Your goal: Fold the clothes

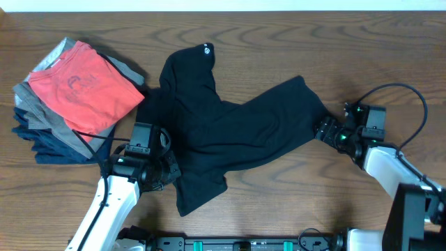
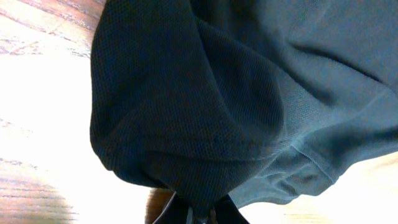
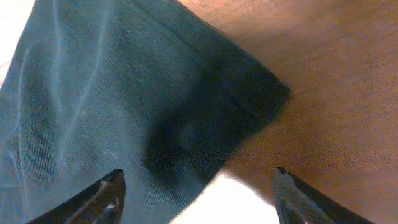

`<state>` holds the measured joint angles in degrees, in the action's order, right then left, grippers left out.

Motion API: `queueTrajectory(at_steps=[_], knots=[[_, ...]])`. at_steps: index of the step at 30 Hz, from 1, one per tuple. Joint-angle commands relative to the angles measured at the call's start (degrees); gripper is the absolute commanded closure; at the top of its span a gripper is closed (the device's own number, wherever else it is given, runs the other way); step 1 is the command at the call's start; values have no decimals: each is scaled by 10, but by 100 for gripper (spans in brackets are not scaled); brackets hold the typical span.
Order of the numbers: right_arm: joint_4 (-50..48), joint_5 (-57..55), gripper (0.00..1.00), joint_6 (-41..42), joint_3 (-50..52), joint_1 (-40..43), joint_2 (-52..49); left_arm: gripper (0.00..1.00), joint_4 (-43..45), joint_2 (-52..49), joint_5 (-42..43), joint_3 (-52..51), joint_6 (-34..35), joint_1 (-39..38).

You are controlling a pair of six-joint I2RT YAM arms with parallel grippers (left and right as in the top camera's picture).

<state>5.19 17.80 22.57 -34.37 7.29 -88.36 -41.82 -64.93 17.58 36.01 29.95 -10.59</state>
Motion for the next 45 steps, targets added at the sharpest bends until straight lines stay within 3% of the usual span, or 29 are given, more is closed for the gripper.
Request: queueTrajectory(at_steps=[1, 4, 6, 8, 9, 13, 15, 20, 23, 26, 29, 33, 39, 45], knots=[[-21, 20, 34, 12, 3, -16, -30, 94, -1, -2, -8, 1, -4, 3], [-46, 19, 49, 19, 3, -26, -54, 94, -1, -2, -8, 1, -4, 3], [-55, 19, 69, 21, 3, -29, -64, 94, -1, -2, -8, 1, -4, 3], [-43, 16, 96, 23, 2, -26, -64, 94, -1, -2, -8, 1, -4, 3], [-31, 15, 99, 27, 2, -24, -60, 94, -1, -2, -8, 1, -4, 3], [72, 11, 99, 53, -5, -1, -13, 94, -1, -2, -8, 1, -4, 3], [173, 11, 99, 52, -30, 14, 35, 94, -1, -2, -8, 1, -4, 3], [347, 22, 99, 15, -144, 28, 142, 94, 2, -2, -8, 1, -4, 3], [410, 21, 99, 6, -224, 26, 150, 94, 8, -2, -8, 1, -4, 3], [397, 21, 92, 5, -254, 20, 130, 94, 9, -2, -8, 1, -4, 3], [348, 21, 72, 2, -252, 8, 88, 94, 9, -2, -8, 1, -4, 3], [331, 21, 61, -22, -252, -6, 16, 94, 9, -2, -8, 1, -4, 3], [380, -13, 58, -25, -252, -2, -39, 94, 10, -2, -8, 1, -4, 3], [452, -136, 53, -25, -252, 10, -38, 94, 10, -2, -8, 1, -4, 3]])
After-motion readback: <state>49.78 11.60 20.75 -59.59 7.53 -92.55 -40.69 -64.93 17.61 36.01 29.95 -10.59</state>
